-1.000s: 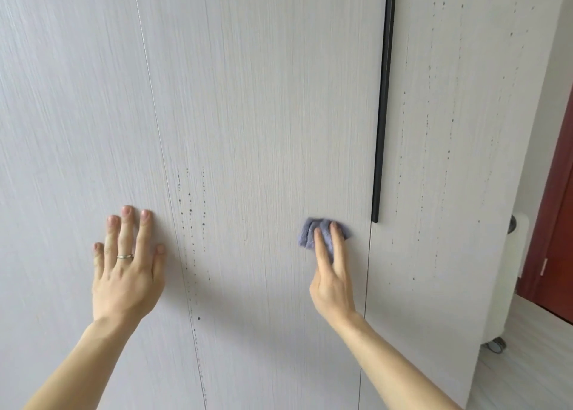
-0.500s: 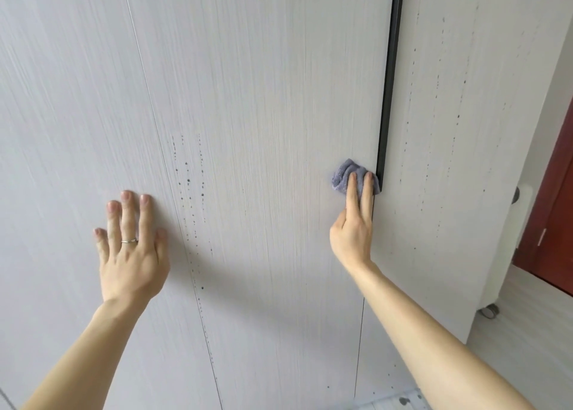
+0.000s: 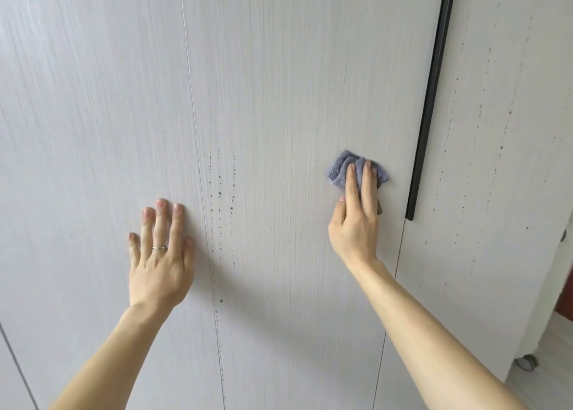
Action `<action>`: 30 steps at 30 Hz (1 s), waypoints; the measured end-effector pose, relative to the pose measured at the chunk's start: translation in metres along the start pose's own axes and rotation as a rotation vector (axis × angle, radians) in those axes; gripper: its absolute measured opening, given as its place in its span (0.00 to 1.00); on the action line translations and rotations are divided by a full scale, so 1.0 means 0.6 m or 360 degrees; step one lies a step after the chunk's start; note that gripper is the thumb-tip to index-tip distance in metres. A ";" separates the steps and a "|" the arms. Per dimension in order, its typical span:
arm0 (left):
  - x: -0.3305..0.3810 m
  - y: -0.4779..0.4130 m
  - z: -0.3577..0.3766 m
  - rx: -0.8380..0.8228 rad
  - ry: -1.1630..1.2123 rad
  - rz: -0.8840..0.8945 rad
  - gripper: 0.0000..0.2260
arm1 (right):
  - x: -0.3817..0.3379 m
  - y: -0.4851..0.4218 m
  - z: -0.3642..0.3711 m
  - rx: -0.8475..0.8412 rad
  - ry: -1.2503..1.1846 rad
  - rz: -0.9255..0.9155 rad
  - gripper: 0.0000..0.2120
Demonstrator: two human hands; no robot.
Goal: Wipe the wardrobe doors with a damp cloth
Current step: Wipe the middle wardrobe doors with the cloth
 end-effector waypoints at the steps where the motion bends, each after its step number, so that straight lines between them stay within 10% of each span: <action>1: 0.000 0.000 0.002 -0.0003 0.0002 -0.0005 0.28 | -0.005 0.021 0.007 -0.0036 0.0074 -0.0121 0.24; 6: 0.001 0.000 0.002 0.0036 0.0021 -0.0016 0.28 | -0.023 0.136 0.047 -0.0440 0.0280 -0.0613 0.28; 16: 0.000 -0.001 0.005 0.0079 -0.0011 -0.0034 0.27 | -0.171 -0.101 0.056 -0.0164 0.0168 -0.0536 0.31; 23: -0.008 0.001 0.004 0.0107 -0.0018 0.0015 0.28 | -0.177 0.038 0.090 -0.0480 0.0427 -0.1253 0.32; 30: -0.016 -0.002 0.010 0.0186 -0.0116 0.0069 0.28 | -0.225 -0.159 0.060 -0.0117 0.0109 -0.0565 0.31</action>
Point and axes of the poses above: each hand's wrist, its own y-axis away from the middle knuckle, its own z-axis out of the palm, x = y × z, the point moved 7 cm from there along -y, towards the middle knuckle, and after that the axes turned 8 degrees about -x, right-handed, at the moved point
